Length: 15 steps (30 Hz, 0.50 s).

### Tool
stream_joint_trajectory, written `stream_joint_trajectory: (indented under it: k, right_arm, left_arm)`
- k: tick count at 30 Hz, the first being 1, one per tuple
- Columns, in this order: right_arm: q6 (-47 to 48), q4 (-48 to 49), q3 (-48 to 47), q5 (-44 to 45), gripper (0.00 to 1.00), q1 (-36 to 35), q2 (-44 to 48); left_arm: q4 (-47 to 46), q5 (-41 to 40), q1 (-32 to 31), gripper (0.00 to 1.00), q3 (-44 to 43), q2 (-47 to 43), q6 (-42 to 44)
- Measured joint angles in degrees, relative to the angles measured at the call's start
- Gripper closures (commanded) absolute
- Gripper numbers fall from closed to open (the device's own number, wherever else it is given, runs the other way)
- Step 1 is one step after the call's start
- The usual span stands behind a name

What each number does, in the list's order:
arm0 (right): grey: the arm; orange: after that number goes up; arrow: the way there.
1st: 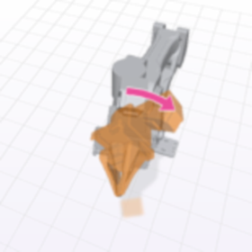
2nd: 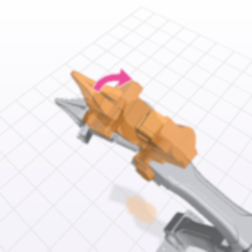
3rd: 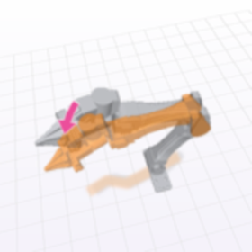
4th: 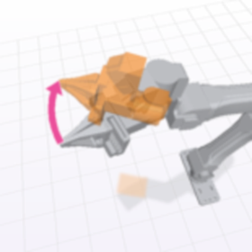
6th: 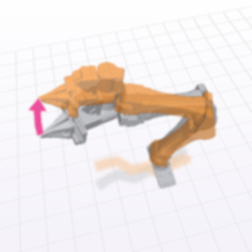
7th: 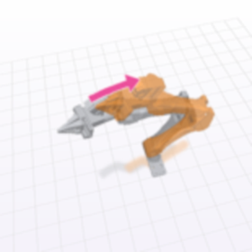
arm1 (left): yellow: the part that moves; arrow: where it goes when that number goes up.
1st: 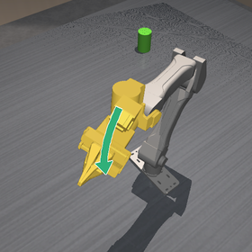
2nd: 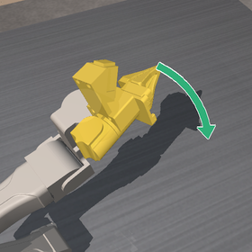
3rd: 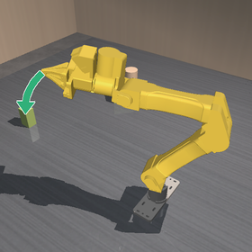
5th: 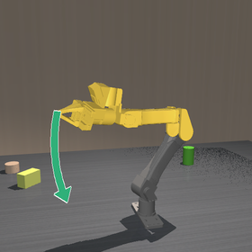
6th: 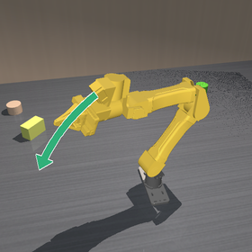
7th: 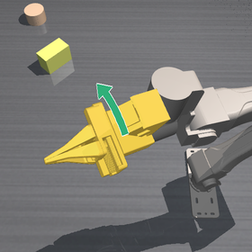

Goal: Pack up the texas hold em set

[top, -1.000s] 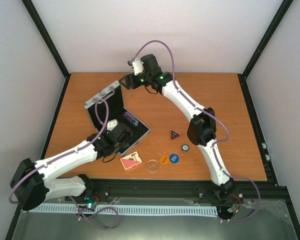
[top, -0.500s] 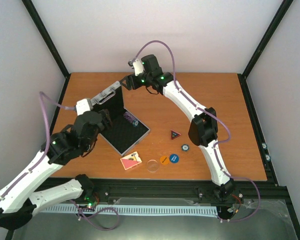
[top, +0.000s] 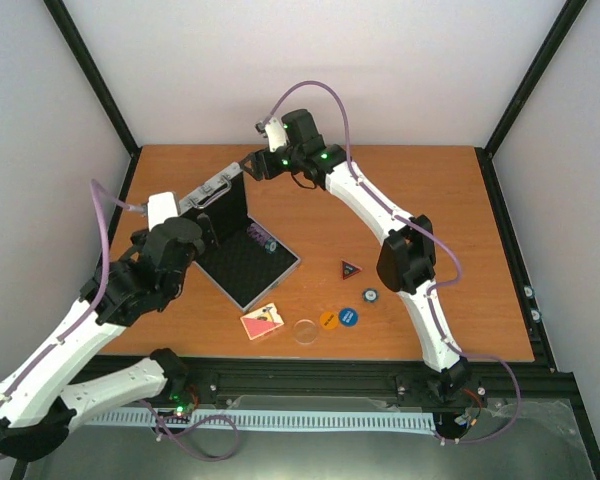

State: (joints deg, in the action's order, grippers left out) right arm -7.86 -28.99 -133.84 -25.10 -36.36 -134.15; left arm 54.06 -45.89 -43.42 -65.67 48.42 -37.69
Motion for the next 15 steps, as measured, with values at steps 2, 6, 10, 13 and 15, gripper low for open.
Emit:
stream_joint_trajectory:
  k: [2, 6, 10, 13, 15]
  right_arm:
    - [0.1, -0.2, 0.0, 0.0, 0.28, 0.0, 0.1]
    - [0.4, -0.8, 0.0, 0.3, 0.28, 0.0, 0.3]
    - [0.6, -1.4, 0.0, 0.5, 0.28, -0.1, 0.6]
    - [0.8, -2.0, 0.3, 0.7, 0.28, -0.1, 0.9]
    - [0.8, -1.9, 1.3, 0.7, 0.28, -0.1, 1.5]
  left_arm:
    - [0.0, -1.0, 0.4, 0.0, -0.6, 1.0, 1.9]
    - [-0.4, -2.3, 1.0, 0.0, -1.0, 3.2, 4.7]
    - [-0.4, -2.4, 1.0, 0.0, -1.0, 3.9, 5.4]
    - [-0.4, -2.3, 1.0, 0.0, -0.9, 3.5, 5.4]
    - [-0.5, -2.2, 1.0, 0.0, -0.3, 2.8, 5.3]
